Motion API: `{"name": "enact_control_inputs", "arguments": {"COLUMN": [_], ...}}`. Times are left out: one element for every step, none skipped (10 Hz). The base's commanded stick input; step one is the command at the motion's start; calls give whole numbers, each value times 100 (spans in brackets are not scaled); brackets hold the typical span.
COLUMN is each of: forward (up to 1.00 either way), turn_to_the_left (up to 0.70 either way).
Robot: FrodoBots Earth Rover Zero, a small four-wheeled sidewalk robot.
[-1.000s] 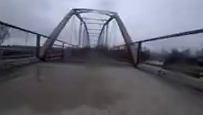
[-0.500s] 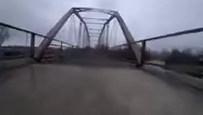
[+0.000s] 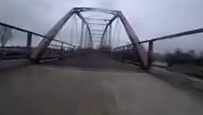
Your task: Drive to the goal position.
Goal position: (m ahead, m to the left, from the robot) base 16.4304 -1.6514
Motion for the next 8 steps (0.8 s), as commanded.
{"name": "enact_control_inputs", "arguments": {"forward": [100, 100, 100, 100, 100, 100, 100, 100], "turn_to_the_left": [2, 4, 15, 16, 3, 2, 2, 3]}}
